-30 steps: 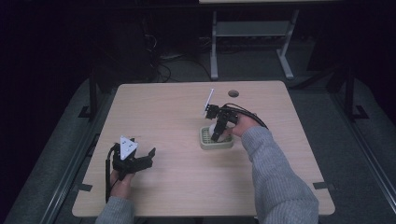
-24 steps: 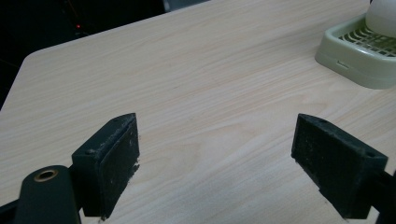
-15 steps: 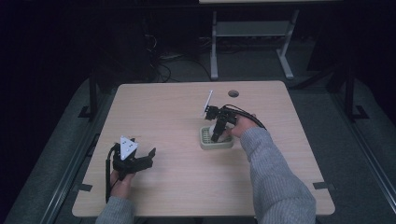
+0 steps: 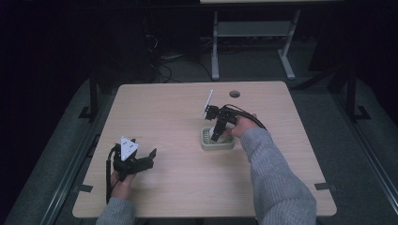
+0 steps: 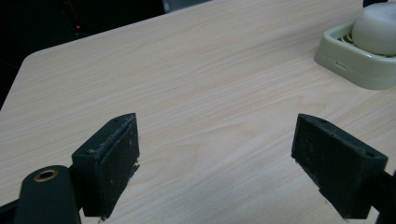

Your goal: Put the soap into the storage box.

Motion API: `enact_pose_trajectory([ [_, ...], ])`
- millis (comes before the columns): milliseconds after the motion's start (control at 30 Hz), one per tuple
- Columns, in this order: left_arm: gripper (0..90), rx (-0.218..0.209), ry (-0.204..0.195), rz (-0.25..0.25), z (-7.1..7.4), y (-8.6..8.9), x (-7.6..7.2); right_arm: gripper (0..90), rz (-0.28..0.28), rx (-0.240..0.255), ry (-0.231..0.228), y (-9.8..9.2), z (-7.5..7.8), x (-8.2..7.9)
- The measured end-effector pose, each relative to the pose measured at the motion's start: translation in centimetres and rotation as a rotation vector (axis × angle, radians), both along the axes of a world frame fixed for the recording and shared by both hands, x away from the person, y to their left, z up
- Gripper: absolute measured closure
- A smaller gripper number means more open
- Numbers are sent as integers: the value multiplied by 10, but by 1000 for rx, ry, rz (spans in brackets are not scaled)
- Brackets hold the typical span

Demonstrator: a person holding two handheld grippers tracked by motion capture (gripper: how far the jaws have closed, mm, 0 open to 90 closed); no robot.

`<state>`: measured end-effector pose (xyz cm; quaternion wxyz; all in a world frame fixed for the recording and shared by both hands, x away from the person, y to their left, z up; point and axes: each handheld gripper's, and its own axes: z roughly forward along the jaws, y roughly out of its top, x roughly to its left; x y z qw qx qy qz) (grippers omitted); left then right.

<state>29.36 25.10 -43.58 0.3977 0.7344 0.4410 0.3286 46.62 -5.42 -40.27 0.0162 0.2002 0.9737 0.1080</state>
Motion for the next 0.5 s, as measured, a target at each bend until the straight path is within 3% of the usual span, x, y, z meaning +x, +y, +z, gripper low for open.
enact_pose_trajectory([
  [500,148,4,1,-3,0,0,0,234,-20,-8,24,-5,1,-1],
])
